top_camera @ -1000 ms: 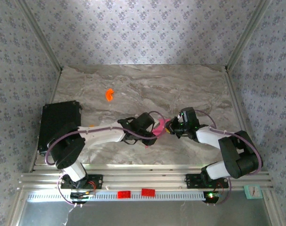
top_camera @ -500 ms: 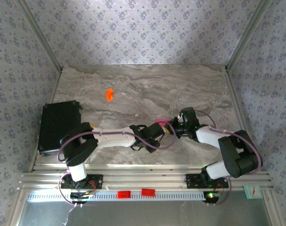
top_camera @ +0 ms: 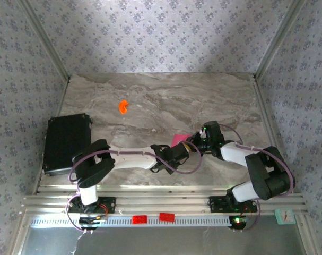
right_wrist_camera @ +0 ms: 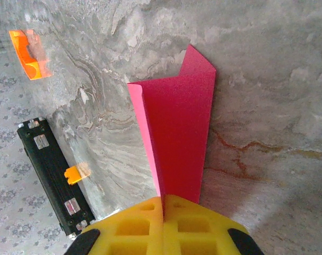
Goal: Fold a paper plane with a square sheet of paper (pick it up from the middle)
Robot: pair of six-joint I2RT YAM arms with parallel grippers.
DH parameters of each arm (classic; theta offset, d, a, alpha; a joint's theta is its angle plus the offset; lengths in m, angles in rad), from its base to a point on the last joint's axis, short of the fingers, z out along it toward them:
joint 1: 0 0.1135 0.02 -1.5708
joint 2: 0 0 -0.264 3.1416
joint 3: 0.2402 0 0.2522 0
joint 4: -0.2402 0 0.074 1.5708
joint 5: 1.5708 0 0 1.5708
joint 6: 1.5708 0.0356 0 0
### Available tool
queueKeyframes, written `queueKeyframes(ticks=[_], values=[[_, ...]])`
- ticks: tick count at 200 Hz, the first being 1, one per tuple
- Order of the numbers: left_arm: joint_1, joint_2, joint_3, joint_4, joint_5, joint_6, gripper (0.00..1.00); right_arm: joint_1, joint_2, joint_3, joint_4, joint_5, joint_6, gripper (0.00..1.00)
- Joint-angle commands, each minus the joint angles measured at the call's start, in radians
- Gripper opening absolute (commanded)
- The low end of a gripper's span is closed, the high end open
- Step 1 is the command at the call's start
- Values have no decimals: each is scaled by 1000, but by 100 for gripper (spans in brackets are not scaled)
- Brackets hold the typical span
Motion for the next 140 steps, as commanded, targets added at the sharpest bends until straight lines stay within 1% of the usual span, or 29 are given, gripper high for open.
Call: queueKeyframes(ticks=[1,41,91,140], values=[[-9,18,25,-37,-44,19,30,-5,11,26,-3,-16,1,0],[-8,18,22,-45,-65,17,29,-7,13,32,-3,-18,0,0],[-9,18,29,-46,-70,23,19,-7,13,25,-1,-20,0,0],[-9,15,26,-46,-72,22,15,-8,14,23,0,-20,0,0]])
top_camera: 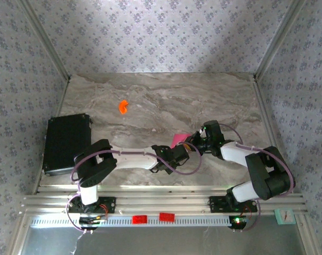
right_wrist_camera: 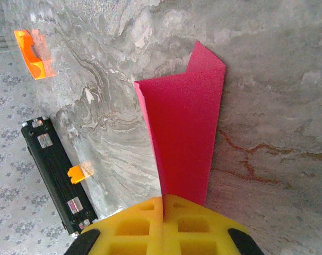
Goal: Fold a paper plane with a square sheet of paper (pick it up from the middle)
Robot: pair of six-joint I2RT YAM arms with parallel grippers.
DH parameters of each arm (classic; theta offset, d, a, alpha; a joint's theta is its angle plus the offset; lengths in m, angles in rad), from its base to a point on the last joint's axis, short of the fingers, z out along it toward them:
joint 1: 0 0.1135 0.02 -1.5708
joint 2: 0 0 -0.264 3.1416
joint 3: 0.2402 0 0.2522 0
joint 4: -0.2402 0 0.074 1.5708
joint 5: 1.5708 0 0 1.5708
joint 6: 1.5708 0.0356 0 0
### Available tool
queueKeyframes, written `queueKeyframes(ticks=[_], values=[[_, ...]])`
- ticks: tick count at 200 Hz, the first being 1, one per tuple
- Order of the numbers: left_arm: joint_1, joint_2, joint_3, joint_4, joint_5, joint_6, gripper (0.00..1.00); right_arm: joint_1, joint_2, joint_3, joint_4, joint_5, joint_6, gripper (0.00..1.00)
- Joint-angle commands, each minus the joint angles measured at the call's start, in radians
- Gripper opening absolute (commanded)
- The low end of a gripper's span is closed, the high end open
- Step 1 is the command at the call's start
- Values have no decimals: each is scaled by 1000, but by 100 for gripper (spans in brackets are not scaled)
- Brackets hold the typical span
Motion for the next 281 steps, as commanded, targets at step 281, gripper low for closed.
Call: queueKeyframes(ticks=[281], values=[[-6,2,34,6,-12,5,18,-5,21,11,1,-23,4,0]])
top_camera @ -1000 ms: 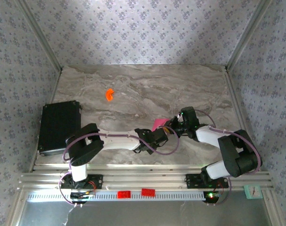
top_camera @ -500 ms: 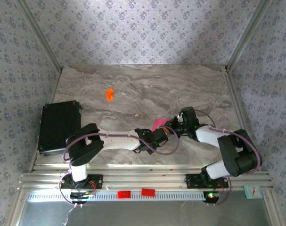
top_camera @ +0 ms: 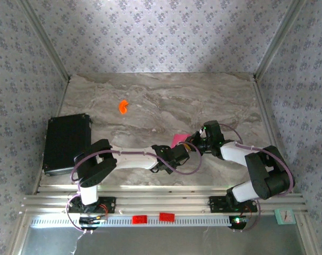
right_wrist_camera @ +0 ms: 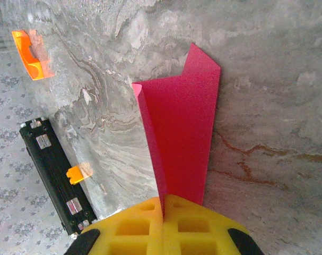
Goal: Fold a paper plane with a square sheet of paper (pick it up from the middle)
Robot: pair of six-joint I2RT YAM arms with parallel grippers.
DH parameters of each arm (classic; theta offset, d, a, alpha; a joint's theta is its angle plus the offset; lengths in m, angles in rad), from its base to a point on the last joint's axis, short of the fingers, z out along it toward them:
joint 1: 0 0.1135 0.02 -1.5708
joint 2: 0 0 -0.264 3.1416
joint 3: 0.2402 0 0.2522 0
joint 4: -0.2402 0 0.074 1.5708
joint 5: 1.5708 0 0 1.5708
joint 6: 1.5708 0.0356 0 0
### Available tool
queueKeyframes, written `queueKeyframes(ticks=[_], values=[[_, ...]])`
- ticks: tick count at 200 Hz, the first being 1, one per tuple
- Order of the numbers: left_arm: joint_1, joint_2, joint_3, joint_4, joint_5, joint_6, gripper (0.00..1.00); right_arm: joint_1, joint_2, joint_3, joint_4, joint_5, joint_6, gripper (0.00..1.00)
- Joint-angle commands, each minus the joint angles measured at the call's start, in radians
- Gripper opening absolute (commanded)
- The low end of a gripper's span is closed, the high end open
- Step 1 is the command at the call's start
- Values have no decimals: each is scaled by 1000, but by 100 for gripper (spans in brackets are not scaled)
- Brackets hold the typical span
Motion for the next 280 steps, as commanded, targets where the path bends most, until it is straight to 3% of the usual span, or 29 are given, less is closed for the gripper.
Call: queueKeyframes(ticks=[1,101,223,280], values=[[-6,2,30,3,-12,5,18,-5,15,11,1,-22,4,0],[-7,4,38,14,-12,11,22,-9,15,8,-3,-24,0,0],[-7,12,34,3,-18,2,3,-15,-13,7,-27,-23,-13,0],[23,-13,-3,43,81,-54,0,-103,-163,-5,-266,65,-128,20]])
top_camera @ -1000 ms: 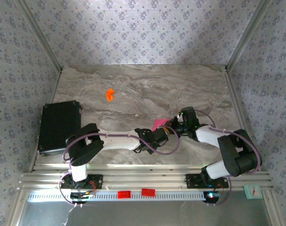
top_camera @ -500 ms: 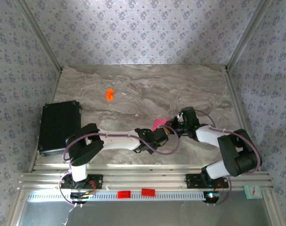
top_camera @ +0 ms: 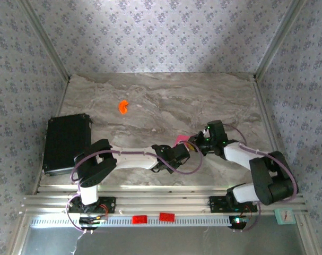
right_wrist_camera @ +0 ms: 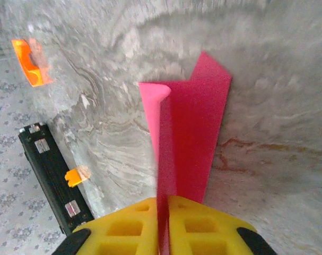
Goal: Fold a paper plane with a square sheet of paper (pick it up from the middle)
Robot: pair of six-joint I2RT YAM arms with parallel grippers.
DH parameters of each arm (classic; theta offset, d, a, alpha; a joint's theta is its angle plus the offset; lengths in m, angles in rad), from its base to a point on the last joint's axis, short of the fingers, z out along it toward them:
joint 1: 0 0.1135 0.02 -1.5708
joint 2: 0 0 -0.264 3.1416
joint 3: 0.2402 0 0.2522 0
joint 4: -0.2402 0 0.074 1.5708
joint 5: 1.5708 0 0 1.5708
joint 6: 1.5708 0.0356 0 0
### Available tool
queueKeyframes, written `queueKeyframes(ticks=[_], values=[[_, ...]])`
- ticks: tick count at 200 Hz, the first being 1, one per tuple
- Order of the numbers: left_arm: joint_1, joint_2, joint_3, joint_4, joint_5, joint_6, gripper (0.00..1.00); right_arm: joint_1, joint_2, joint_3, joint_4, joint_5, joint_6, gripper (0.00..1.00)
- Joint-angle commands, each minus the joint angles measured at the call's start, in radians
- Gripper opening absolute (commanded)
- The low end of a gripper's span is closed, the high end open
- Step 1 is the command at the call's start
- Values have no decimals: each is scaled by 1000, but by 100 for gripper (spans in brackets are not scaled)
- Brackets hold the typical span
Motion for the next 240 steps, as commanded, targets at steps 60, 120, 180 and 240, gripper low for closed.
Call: queueKeyframes(ticks=[60,120,180,240], values=[[112,-63,-89,119,297,-117,0,-77,-232,-56,-240,146,-98,39],[148,-48,-105,132,384,-133,0,-79,-262,-60,-251,148,-93,39],[183,-6,-111,161,499,-158,0,-34,-293,-101,-192,232,-134,21],[233,30,-146,250,645,-209,0,24,-296,-176,23,105,-169,14]])
